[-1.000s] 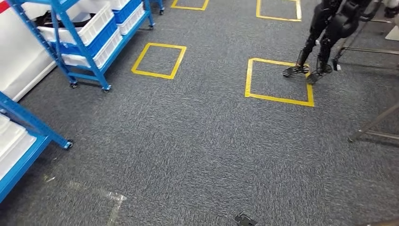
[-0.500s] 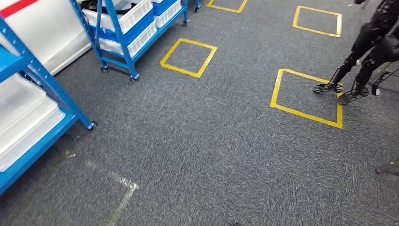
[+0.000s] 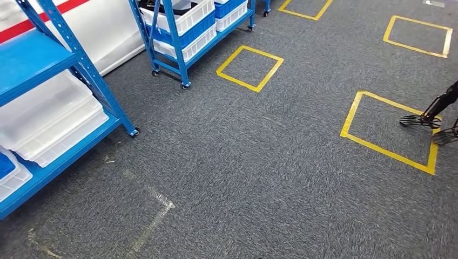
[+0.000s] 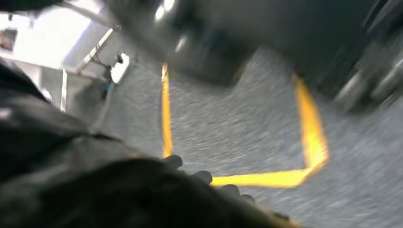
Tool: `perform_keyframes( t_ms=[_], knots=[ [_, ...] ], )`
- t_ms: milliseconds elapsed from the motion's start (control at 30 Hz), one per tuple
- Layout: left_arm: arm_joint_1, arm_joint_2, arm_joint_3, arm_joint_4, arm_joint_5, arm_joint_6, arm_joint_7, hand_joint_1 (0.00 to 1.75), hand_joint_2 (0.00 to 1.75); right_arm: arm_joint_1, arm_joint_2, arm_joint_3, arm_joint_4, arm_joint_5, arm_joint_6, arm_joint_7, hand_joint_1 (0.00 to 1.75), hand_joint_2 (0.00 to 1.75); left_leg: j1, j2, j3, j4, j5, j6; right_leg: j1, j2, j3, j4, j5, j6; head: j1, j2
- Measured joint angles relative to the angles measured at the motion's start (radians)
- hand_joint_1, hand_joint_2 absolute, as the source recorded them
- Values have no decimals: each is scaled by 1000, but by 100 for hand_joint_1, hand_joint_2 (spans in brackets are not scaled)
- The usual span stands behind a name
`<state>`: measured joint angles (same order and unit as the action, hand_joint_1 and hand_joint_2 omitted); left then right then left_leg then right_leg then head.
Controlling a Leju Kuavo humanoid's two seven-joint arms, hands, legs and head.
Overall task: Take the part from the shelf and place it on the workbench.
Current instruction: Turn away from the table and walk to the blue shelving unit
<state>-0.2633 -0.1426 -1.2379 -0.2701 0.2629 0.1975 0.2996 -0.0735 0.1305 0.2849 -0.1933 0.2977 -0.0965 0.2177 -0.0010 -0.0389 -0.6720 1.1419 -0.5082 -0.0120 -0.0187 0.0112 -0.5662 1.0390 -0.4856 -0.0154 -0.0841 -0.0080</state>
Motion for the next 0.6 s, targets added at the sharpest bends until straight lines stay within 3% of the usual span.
perform_keyframes(
  t_ms=[67, 100, 133, 167, 233, 300, 367, 400, 467, 533, 600],
  knots=[
    [1, 0, 1, 0, 5, 2, -1, 0, 0, 3, 12, 11, 0, 18, 9, 2, 0, 0, 2, 22, -61, 120, -51, -6, 3, -34, 1, 0, -4, -5, -2, 0],
    [3, 1, 2, 0, 8, 4, -2, 0, 0, 4, 13, 17, 0, 29, 13, 2, 0, 0, 2, 25, -78, 150, -56, -7, 4, -51, 2, 0, -5, -6, -2, 0],
    [5, 2, 4, 0, 11, 6, -3, 0, 0, 4, 15, 23, 1, 37, 17, 3, 0, 0, 2, 28, -75, 145, -43, -6, 5, -66, 3, 1, -7, -7, -2, 0],
    [8, 3, 7, 0, 13, 7, -3, 0, 0, 3, 16, 30, 1, 44, 20, 3, 0, 0, 2, 34, -53, 102, -15, -3, 6, -80, 5, 1, -10, -7, -2, 0],
    [11, 6, 11, 0, 16, 2, 2, 0, 0, 0, 23, 44, 1, 52, 27, 2, 0, 0, -5, 76, 22, -31, 41, 8, 10, -101, 12, 1, -16, -3, -1, 0],
    [-1, 7, 15, 0, 24, -19, 22, 0, 0, -2, 30, 60, 1, 57, 34, 1, 0, 0, -16, 107, 63, -109, 62, 21, 15, -120, 17, 0, -21, 4, -1, 0],
    [-29, 7, 21, 0, 29, -51, 49, 0, 0, -4, 33, 76, 1, 56, 36, 1, 0, 0, -18, 88, 62, -119, 64, 31, 17, -141, 22, -3, -23, 12, 0, 0],
    [-44, 6, 23, 0, 28, -63, 59, 0, 0, -5, 34, 81, 0, 52, 35, 2, 0, 0, -16, 76, 63, -124, 67, 35, 16, -140, 23, -2, -26, 18, 0, 0],
    [-68, 1, 25, 0, 21, -71, 70, 0, 0, -7, 36, 89, 0, 42, 30, 4, 0, 0, -9, 53, 71, -136, 74, 44, 14, -93, 11, 37, -54, 28, 2, 0],
    [-84, -11, 26, 0, 14, -63, 73, 0, 0, -7, 36, 93, 1, 33, 29, 4, 0, 0, -8, 32, 74, -140, 77, 52, 11, -33, -42, 148, -109, 32, 5, 0],
    [-92, -25, 26, 0, 10, -56, 71, 0, 0, -3, 36, 96, 2, 26, 28, 4, 0, 0, -8, 4, 74, -139, 77, 55, 10, -18, -99, 252, -138, 34, 7, 0]
  ],
)
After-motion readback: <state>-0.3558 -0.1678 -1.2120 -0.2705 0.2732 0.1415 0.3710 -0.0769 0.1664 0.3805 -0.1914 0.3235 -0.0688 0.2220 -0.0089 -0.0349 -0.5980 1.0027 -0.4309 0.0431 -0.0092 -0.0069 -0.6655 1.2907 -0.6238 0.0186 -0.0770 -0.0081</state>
